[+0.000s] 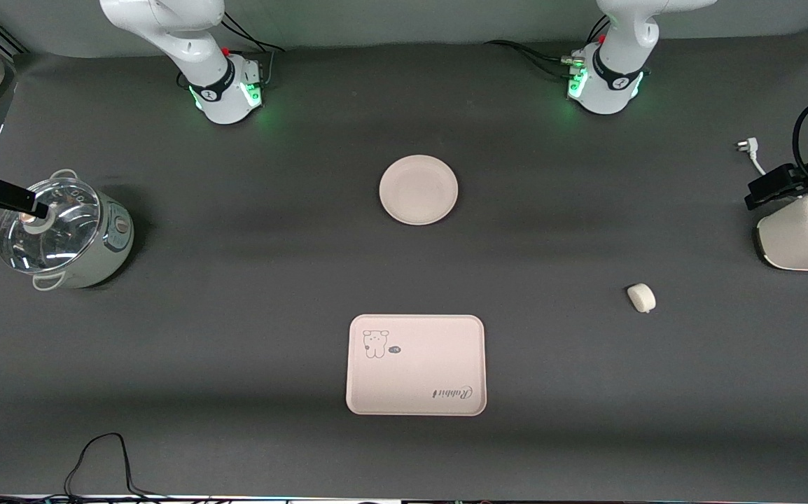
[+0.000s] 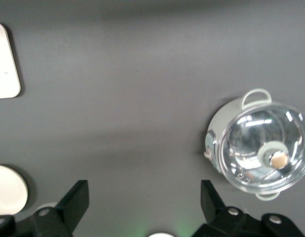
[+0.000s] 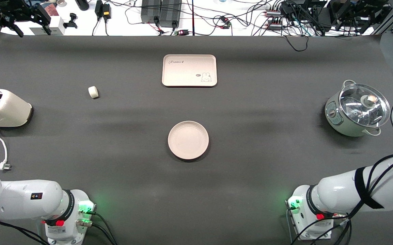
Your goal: Place bun in plate and plate on tray
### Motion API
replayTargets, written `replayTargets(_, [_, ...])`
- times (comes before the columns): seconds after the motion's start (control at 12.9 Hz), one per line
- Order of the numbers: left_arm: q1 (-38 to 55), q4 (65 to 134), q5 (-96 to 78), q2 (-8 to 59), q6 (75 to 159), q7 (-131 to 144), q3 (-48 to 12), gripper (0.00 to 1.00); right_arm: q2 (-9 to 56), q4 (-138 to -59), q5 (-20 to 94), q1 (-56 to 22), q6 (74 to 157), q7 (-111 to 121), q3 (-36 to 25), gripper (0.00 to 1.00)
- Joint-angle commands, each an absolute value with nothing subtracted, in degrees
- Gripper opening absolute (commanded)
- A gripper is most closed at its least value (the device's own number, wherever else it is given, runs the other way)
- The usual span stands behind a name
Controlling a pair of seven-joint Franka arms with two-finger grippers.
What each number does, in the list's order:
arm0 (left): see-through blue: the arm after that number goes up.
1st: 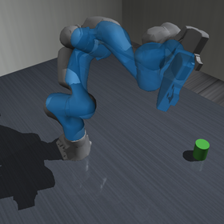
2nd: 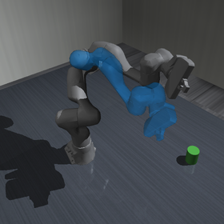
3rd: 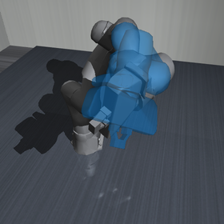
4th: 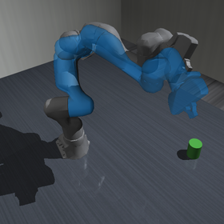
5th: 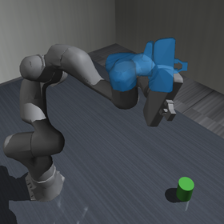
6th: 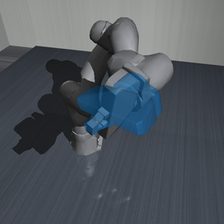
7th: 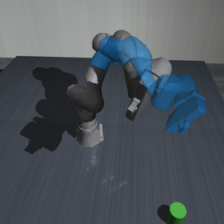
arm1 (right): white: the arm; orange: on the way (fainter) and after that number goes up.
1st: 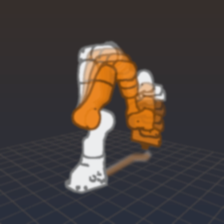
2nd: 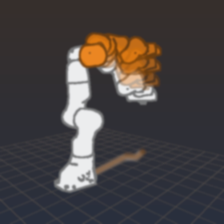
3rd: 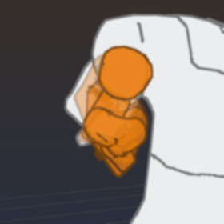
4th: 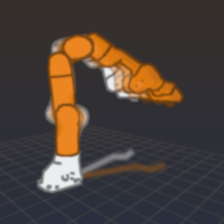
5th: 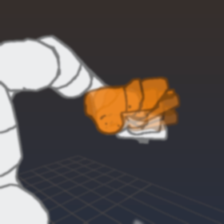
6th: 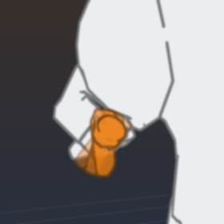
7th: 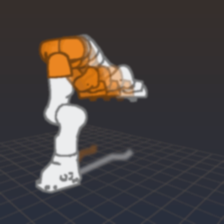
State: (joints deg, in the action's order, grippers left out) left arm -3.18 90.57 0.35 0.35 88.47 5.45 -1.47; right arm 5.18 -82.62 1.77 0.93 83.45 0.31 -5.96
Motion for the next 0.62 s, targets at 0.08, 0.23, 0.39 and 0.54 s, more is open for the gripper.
replayTargets(0.08, [-3.3,89.9,-0.5,-0.2,87.2,4.6,-1.1,1.00,2.0,-85.8,0.1,0.7,87.4,0.4,-4.3,1.00])
replayTargets(0.23, [-4.2,90.1,-1.9,0.3,87.9,4.5,-1.0,1.00,-0.3,-89.5,0.1,0.8,90.2,0.4,-4.0,1.00])
replayTargets(0.39, [-4.2,91.3,-2.5,2.3,90.8,4.5,-0.9,1.00,-0.4,-89.9,-0.1,0.5,90.1,0.4,-3.4,1.00])
replayTargets(0.54, [-4.1,96.6,-2.4,3.4,98.0,4.6,-0.8,1.00,-0.3,-89.7,-0.2,-0.1,89.7,0.4,-3.4,1.00])
